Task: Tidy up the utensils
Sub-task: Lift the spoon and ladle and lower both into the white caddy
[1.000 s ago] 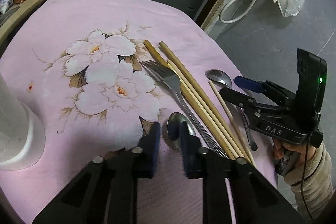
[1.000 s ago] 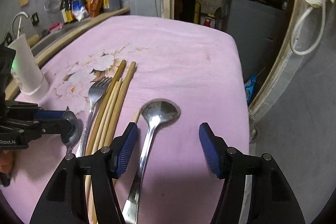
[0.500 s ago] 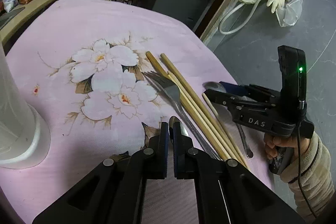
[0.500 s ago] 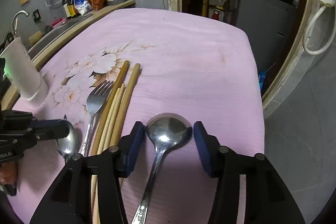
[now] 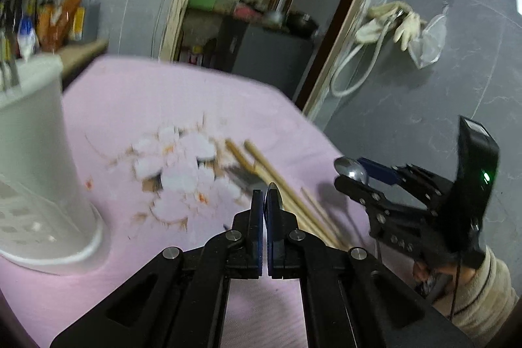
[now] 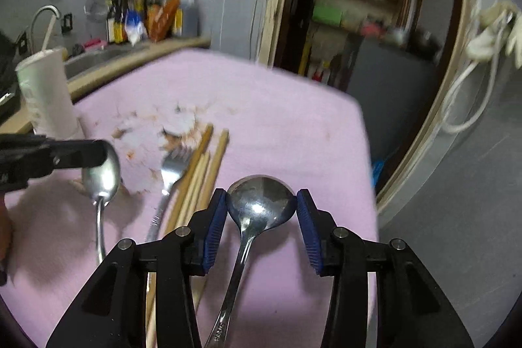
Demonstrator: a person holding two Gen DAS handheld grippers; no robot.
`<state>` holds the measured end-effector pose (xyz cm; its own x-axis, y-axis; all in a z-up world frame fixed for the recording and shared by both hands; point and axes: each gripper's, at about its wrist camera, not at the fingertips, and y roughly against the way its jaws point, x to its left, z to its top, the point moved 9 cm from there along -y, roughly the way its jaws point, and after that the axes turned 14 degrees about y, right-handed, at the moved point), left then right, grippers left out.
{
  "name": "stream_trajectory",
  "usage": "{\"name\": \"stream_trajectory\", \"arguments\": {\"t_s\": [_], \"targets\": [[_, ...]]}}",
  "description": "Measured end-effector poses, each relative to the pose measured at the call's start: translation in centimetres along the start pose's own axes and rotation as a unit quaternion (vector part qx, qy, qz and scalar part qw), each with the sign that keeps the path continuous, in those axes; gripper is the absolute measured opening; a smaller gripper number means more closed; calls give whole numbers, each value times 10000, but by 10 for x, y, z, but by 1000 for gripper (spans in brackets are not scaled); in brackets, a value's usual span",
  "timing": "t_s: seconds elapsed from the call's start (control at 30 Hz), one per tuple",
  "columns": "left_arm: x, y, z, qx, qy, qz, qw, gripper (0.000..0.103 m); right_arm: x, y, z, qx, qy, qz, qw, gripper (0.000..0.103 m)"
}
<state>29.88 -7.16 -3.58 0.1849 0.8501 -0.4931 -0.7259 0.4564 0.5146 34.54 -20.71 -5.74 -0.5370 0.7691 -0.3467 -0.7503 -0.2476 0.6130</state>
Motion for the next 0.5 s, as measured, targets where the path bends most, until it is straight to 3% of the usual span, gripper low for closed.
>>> {"name": "stream_trajectory", "arguments": {"t_s": [0.17,0.3,0.5], "targets": [[-15,19,4,-584,-330,-133,9977,0,7,40,13,-841,241,-805,9929,41],[-19,30,8,-926,-417,-160,9947,0,12,65,24,-1404,420,-1325,9803,41],[-23,49,21,-1348,-489,-96,9896,0,13,94,39,-2001,415,-1712,9638,41]]}}
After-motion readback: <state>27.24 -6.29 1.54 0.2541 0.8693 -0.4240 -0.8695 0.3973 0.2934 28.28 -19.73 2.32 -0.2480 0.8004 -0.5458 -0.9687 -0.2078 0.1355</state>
